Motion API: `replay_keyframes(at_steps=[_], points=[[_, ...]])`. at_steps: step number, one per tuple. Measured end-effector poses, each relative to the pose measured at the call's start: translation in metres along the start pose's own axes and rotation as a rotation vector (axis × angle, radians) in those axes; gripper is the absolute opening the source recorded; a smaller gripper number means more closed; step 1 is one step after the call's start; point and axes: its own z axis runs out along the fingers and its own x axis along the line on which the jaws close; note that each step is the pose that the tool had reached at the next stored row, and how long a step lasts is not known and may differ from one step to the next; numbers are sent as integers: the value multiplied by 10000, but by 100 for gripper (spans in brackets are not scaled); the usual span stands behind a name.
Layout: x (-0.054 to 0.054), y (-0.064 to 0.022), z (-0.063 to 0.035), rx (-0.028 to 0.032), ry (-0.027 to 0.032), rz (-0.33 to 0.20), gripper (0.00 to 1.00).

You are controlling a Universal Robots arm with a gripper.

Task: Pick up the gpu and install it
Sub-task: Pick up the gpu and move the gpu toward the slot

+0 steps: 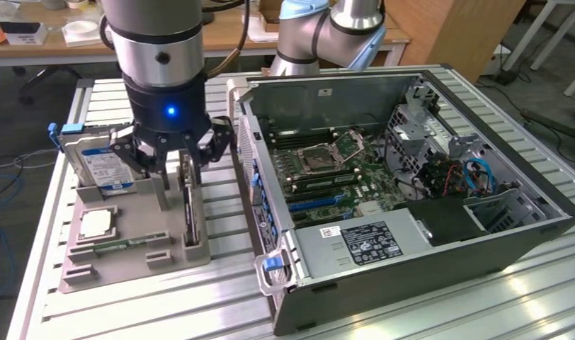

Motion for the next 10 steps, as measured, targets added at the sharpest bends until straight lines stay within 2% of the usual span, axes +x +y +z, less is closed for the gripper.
replay_keyframes(at_steps=[10], points=[[-4, 28, 62, 3, 0, -1, 47]])
